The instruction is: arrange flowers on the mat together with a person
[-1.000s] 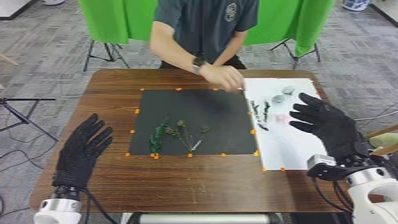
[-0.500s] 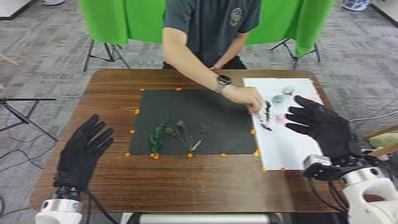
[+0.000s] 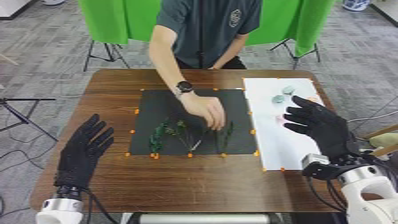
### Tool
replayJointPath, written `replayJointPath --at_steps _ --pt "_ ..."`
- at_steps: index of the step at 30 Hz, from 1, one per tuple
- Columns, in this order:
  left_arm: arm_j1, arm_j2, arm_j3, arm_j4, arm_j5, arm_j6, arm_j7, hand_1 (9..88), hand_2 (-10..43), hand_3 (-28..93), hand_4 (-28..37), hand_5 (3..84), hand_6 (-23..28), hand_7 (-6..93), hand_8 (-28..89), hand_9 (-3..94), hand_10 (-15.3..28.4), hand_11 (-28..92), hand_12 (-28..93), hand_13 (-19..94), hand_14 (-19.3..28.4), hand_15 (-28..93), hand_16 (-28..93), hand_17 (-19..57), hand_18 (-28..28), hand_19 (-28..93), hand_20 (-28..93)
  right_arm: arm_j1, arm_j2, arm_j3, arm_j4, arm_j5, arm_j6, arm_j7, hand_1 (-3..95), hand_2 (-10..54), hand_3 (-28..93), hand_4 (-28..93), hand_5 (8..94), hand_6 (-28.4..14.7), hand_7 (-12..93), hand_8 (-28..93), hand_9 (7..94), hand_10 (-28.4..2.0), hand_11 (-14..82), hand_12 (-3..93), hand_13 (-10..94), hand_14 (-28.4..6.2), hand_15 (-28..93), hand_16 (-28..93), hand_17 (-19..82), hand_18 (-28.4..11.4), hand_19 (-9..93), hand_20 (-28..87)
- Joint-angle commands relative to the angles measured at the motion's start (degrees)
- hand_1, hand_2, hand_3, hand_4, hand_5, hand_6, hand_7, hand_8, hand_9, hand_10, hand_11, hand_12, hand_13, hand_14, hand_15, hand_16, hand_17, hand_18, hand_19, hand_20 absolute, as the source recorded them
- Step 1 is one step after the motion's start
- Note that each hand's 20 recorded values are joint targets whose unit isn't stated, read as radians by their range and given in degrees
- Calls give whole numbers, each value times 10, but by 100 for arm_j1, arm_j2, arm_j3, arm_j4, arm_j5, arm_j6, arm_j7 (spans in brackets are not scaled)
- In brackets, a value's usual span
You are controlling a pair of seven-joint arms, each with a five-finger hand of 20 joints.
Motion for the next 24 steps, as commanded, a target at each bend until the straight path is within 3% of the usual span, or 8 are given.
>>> replayJointPath --at_steps 1,24 --pt "21 -53 12 60 -42 -84 -103 287 5 688 -231 279 27 231 -116 228 108 219 152 218 136 242 25 -96 207 424 106 -35 -31 -39 15 -68 56 14 137 37 820 -234 390 -51 126 -86 397 -154 117 216 320 -138 171 287 55 -225 410 248" --pt "28 -31 -15 29 -14 -107 -113 286 5 691 -230 279 27 228 -114 229 109 216 152 219 136 241 25 -96 207 423 106 -43 -58 -25 18 -70 -3 26 137 39 825 -235 396 -52 136 -87 403 -155 125 219 322 -137 178 280 55 -224 410 246"
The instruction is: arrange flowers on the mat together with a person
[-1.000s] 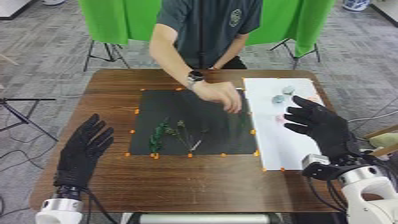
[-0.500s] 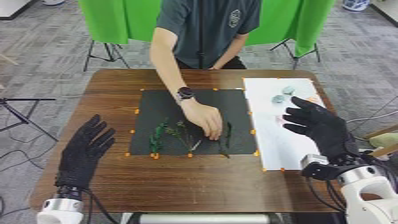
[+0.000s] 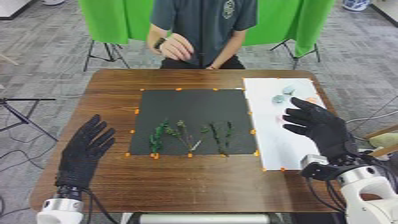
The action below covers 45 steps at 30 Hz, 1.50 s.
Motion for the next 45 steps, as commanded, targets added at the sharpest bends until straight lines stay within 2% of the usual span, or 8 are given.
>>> replayJointPath --at_steps 1,11,13,16,22,24,33,45 --pt "15 -18 -7 25 -8 -68 -74 286 4 690 -230 279 27 228 -114 229 109 216 152 219 136 241 25 -96 207 423 105 -50 -31 -1 -2 -41 -9 -9 138 39 825 -235 396 -52 137 -87 404 -154 126 219 322 -136 177 280 55 -224 410 246" --pt "-25 -5 -10 61 -22 -92 -129 287 5 690 -230 279 27 229 -114 229 110 218 153 219 137 243 25 -96 207 423 106 16 93 -82 31 -271 180 -148 140 30 830 -234 399 -53 140 -87 405 -153 128 219 324 -137 180 281 54 -227 423 253" --pt "-27 3 -19 65 -19 -103 -140 287 5 689 -230 279 27 229 -114 229 109 218 153 219 137 242 24 -96 207 424 106 158 363 -362 50 -1186 804 -245 169 -10 833 -237 402 -52 150 -91 415 -150 145 220 344 -136 227 272 73 -225 474 280" --pt "-38 18 -10 67 -27 -69 -133 287 5 689 -230 279 27 229 -114 230 109 218 153 219 136 242 25 -96 208 424 106 546 787 -711 307 -3069 1280 -341 254 -87 828 -274 417 -41 222 -128 446 -129 229 221 426 -113 433 193 147 -205 603 354" --pt "3 10 3 49 -24 -56 -115 286 4 691 -230 278 27 227 -114 229 108 216 153 219 136 240 25 -96 208 424 106 1242 1442 -1138 924 -6530 1134 -317 319 -95 801 -283 397 -24 285 -160 418 -96 253 218 482 -102 646 174 207 -193 733 433" --pt "44 7 14 26 -30 -31 -91 287 5 690 -230 278 26 228 -113 229 108 215 153 219 136 239 25 -96 207 424 105 1484 1600 -1321 1054 -7349 691 -45 324 -95 793 -283 381 -28 280 -161 397 -91 251 221 478 -105 691 181 217 -191 753 443" --pt "49 9 -34 16 -10 -22 -116 288 6 688 -229 278 26 227 -114 229 109 213 154 220 135 237 26 -96 207 423 105 2713 2370 -2979 1872 -8306 822 1435 330 -95 800 -283 366 -36 359 -170 341 -115 421 291 507 -103 857 242 268 -176 859 472" --pt "102 43 -49 -8 -13 -16 -88 288 5 689 -226 278 24 226 -113 230 108 212 155 220 136 236 27 -96 207 423 106 3274 2456 -3610 2475 -8596 942 1627 340 -95 804 -283 430 -16 383 -184 405 -112 436 280 541 -100 836 244 277 -178 866 469"
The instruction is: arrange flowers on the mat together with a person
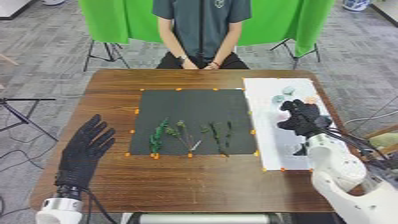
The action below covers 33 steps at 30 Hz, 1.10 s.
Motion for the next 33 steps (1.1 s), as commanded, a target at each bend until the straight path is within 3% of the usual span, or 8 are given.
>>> replayJointPath --at_steps 1,12,16,17,21,24,29,33 --pt "100 14 -9 -14 -11 1 -16 288 5 689 -226 278 24 226 -113 230 108 212 155 221 136 236 27 -96 207 423 106 303 21 -105 183 -491 -83 10 355 -95 795 -283 456 -11 387 -185 447 -107 446 280 556 -98 826 245 279 -178 864 469" --pt "83 -35 -36 -11 14 -36 -61 288 4 690 -228 278 24 224 -112 231 109 210 155 221 136 234 28 -96 207 421 107 320 -77 -129 217 -369 -670 25 370 -95 789 -283 517 2 406 -185 534 -107 475 287 592 -88 796 264 294 -181 870 473" --pt "53 -68 -50 -1 33 -67 -99 289 6 687 -228 279 25 223 -111 231 109 210 156 221 136 233 28 -97 207 421 108 346 -85 -251 341 -312 -404 -45 375 -95 786 -283 526 3 408 -185 560 -104 472 283 602 -84 789 267 302 -180 872 474" --pt "75 73 9 3 -48 19 -5 289 6 687 -228 279 25 223 -111 231 109 210 156 221 136 233 29 -97 207 421 108 360 -86 -300 383 -325 -252 -66 388 -95 774 -283 537 6 412 -175 585 -98 461 295 612 -82 784 270 308 -179 874 473" --pt "84 112 -52 2 -52 37 -20 288 7 686 -227 278 24 223 -111 230 109 210 156 221 136 233 29 -96 207 421 108 459 -104 -511 519 -367 379 -169 475 -95 729 -282 600 14 477 -17 743 -63 275 483 669 -72 765 287 342 -180 894 468" --pt "112 139 -163 7 -19 48 -42 288 6 686 -227 278 25 224 -111 230 109 210 156 221 136 232 30 -96 207 421 108 607 -140 -694 561 -350 598 -164 518 -95 772 -282 669 20 493 6 821 -58 238 519 712 -65 759 294 372 -182 916 471" --pt "231 338 -374 -1 -55 101 -90 289 8 684 -227 278 25 223 -111 230 108 210 156 221 136 230 29 -96 207 421 109 694 -205 -757 354 -231 1020 -294 516 -95 800 -280 700 17 497 -20 849 -61 237 518 733 -62 758 296 386 -185 927 474" --pt "399 589 -592 -34 -123 277 -33 288 7 686 -225 278 24 223 -111 230 108 210 157 221 135 231 30 -96 207 421 109 1254 -348 -1177 208 -82 1159 -576 515 -95 802 -274 708 13 497 -29 854 -65 235 521 735 -64 758 298 387 -186 930 474"
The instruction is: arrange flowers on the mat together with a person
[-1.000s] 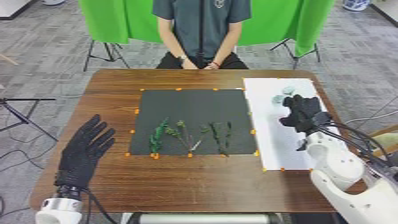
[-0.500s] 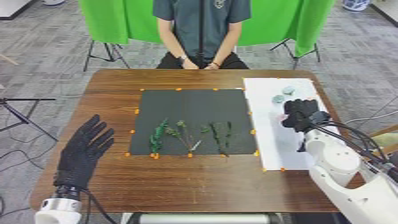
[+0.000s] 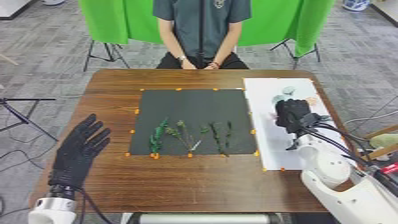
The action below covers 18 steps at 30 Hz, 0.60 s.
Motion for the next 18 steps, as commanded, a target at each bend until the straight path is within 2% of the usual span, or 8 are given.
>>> replayJointPath --at_steps 1,4,6,13,14,16,17,18 --pt "383 443 -452 -44 -128 274 -13 288 7 685 -225 278 24 223 -111 230 108 210 157 221 135 231 30 -96 207 421 109 973 -353 -669 -353 278 404 -607 514 -95 802 -272 709 11 496 -30 855 -66 234 523 735 -64 758 300 387 -186 930 474" --pt "499 591 -540 -66 -194 372 26 287 6 687 -225 278 24 222 -111 230 108 210 157 221 136 231 30 -96 207 421 109 1686 -733 -1261 -202 297 399 -1196 514 -95 803 -271 711 11 494 -32 856 -68 231 527 734 -64 758 303 386 -186 931 474" --pt "501 647 -546 -61 -197 368 36 287 6 686 -226 278 25 222 -111 230 108 209 157 220 136 230 30 -97 207 421 109 2255 -1144 -1779 25 328 321 -1629 515 -95 803 -271 711 13 494 -32 857 -69 229 527 734 -64 758 304 385 -185 931 475" --pt "234 755 -321 49 -200 323 -4 286 10 682 -223 274 24 215 -107 225 106 202 158 215 135 228 32 -99 206 422 110 2953 -2289 -2560 602 48 -47 -2781 501 -95 824 -277 710 19 498 -41 853 -65 224 527 728 -63 761 307 382 -184 931 475" --pt "231 781 -288 49 -207 355 17 286 11 681 -223 273 24 213 -107 224 106 201 159 214 134 226 32 -99 205 421 110 2981 -2439 -2625 725 23 -65 -2914 499 -95 827 -278 710 21 498 -44 853 -64 224 526 727 -62 761 307 381 -182 930 475" --pt "119 840 -223 93 -195 299 -12 286 14 674 -220 270 22 204 -103 222 104 196 160 214 133 223 33 -98 205 421 111 3078 -2611 -2767 939 -133 -132 -3125 494 -95 837 -280 710 25 501 -52 851 -64 225 527 727 -62 762 304 380 -181 929 475" --pt "172 882 -199 67 -194 293 51 286 16 669 -217 269 21 200 -100 222 103 194 161 213 132 219 33 -98 205 421 111 3071 -2599 -2916 890 -238 -155 -3086 493 -95 838 -280 710 26 503 -56 850 -63 225 526 726 -62 762 304 380 -181 929 476" --pt "151 899 -171 69 -189 301 23 286 19 664 -214 267 20 197 -98 221 103 192 163 212 132 218 34 -98 204 421 111 3026 -2663 -2924 935 -352 -239 -3164 491 -95 843 -281 709 28 506 -60 848 -62 226 525 725 -62 763 302 379 -181 929 476"
